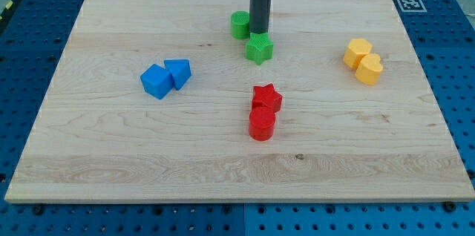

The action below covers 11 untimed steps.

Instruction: Point at the green circle

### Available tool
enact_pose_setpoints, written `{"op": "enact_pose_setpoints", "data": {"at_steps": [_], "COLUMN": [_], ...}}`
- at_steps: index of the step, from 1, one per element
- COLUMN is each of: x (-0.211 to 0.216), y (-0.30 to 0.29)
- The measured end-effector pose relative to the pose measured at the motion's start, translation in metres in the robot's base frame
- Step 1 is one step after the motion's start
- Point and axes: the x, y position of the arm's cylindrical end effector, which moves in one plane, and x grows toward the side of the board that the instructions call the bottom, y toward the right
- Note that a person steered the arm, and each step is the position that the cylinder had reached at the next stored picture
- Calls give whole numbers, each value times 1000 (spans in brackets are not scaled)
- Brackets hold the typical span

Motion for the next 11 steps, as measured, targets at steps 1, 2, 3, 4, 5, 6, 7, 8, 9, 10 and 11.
{"op": "enact_pose_setpoints", "data": {"at_steps": [1, 2, 3, 4, 5, 6, 7, 8, 9, 10, 11], "x": [26, 54, 84, 73, 47, 13, -65, -103, -86, -46, -42], "y": [3, 3, 3, 3, -7, -62, -111, -88, -76, -54, -41]}}
